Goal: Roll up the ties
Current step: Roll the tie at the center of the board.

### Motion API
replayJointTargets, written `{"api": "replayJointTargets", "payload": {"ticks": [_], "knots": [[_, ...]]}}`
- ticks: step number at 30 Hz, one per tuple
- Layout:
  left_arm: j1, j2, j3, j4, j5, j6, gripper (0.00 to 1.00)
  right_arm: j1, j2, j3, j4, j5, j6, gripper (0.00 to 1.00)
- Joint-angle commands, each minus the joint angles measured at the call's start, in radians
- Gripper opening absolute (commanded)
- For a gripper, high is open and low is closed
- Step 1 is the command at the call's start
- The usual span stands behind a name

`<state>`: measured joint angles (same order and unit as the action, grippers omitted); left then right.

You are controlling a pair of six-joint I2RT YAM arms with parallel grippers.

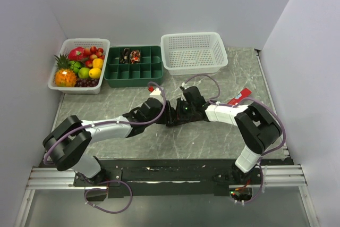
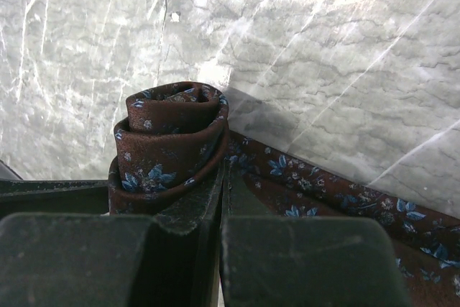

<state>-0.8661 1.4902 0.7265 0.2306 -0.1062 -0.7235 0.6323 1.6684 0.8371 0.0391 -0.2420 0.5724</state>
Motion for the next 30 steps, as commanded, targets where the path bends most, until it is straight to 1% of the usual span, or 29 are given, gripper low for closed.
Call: {"api": "replayJointTargets", "payload": {"ticks": [1,3,7,13,17,28,30], "knots": [[-0.013,0.007,-0.002,0.127,0.046,-0.037,0.53,0.012,-0.001,-0.003,0.07,-0.046,0.017,0.0],[-0.013,0.015,-0.01,0.131,0.049,-0.048,0.52,0.01,-0.002,0.005,0.036,-0.02,0.0,0.0],[-0.014,0.018,-0.048,0.194,0.069,-0.074,0.52,0.012,0.002,0.03,-0.033,0.035,-0.029,0.0],[-0.019,0.041,-0.07,0.236,0.074,-0.1,0.51,0.015,-0.027,0.062,-0.149,0.158,-0.078,0.0],[-0.027,0.061,-0.075,0.256,0.077,-0.111,0.51,0.015,-0.058,0.079,-0.188,0.201,-0.101,0.0],[-0.03,0.128,-0.056,0.282,0.088,-0.117,0.5,0.013,-0.137,0.099,-0.249,0.241,-0.132,0.0],[-0.03,0.137,-0.053,0.289,0.094,-0.12,0.5,0.014,-0.16,0.099,-0.268,0.303,-0.141,0.0]]}}
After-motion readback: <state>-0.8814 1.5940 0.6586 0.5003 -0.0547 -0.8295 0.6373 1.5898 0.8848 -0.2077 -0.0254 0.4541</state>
